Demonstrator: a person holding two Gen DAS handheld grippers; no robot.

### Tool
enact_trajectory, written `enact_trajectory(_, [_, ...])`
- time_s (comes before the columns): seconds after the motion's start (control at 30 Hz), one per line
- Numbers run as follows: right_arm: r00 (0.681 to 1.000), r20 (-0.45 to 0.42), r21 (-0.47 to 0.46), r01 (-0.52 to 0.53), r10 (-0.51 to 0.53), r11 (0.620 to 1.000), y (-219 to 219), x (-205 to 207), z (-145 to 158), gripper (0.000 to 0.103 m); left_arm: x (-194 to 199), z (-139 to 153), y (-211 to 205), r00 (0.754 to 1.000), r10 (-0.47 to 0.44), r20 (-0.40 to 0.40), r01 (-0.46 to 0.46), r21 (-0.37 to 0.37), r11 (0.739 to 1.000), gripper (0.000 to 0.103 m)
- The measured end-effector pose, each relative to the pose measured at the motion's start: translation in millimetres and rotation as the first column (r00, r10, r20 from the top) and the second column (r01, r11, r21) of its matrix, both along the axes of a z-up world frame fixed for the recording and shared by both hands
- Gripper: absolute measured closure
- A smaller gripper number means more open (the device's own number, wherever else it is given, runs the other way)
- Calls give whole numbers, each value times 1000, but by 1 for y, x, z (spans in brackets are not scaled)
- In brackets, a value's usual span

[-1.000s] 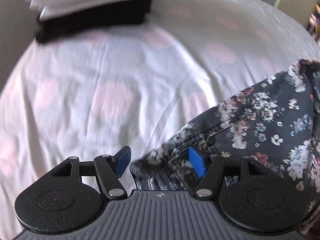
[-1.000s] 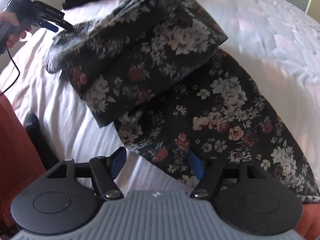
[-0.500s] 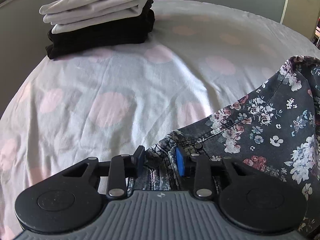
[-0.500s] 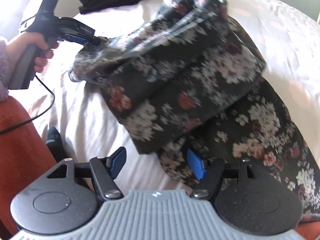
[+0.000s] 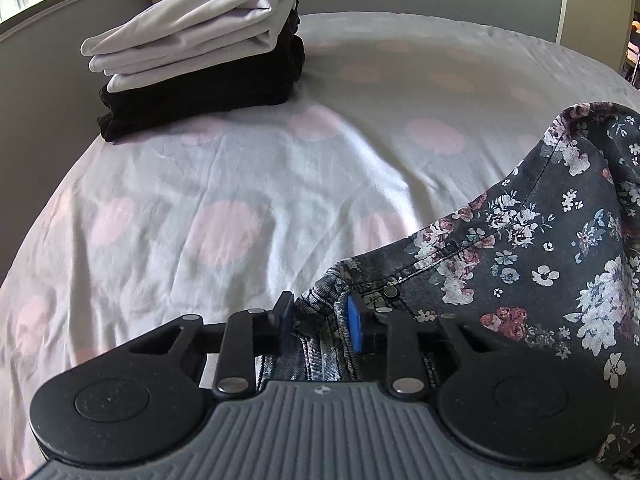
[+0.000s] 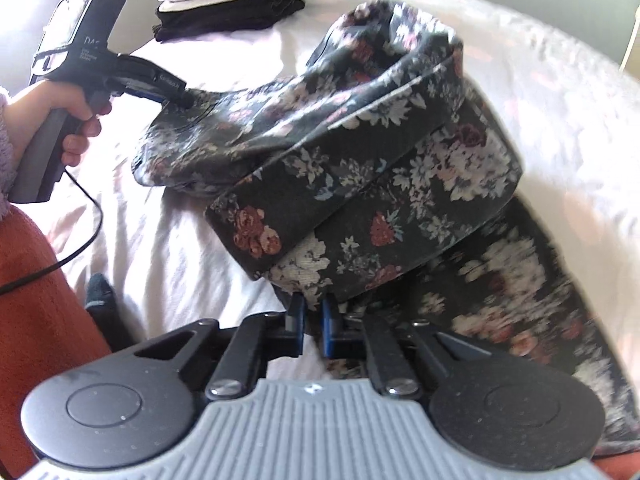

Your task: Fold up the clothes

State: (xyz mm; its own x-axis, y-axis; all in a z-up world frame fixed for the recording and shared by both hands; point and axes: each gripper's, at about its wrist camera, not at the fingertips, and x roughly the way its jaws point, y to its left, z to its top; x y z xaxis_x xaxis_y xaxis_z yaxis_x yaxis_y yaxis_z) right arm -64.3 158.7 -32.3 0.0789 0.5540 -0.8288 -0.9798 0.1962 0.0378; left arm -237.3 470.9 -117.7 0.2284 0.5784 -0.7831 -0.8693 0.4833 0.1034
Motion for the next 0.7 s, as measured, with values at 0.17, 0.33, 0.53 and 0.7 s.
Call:
enact_trajectory(0.17, [993,99,41,57,-61,998,-20,28,27,95,-2,5,-2,1000,3,12,-3,11,1000,72])
enact_trajectory(0.33, [968,204,61,135,-144,989,-39,74,55,95,-4,9,-2,1000,-2,31,2,11,1000,72])
enact_trajectory(0.53, [927,298,57,223,-230,973,-39,131,74,96,-2,10,-3,999,-21,48,21,3,1000,73])
enact_trajectory(0.7, [889,370,5,290,-271,957,-21,175,64,95,2,8,-4,998,-43,51,43,-2,999,73])
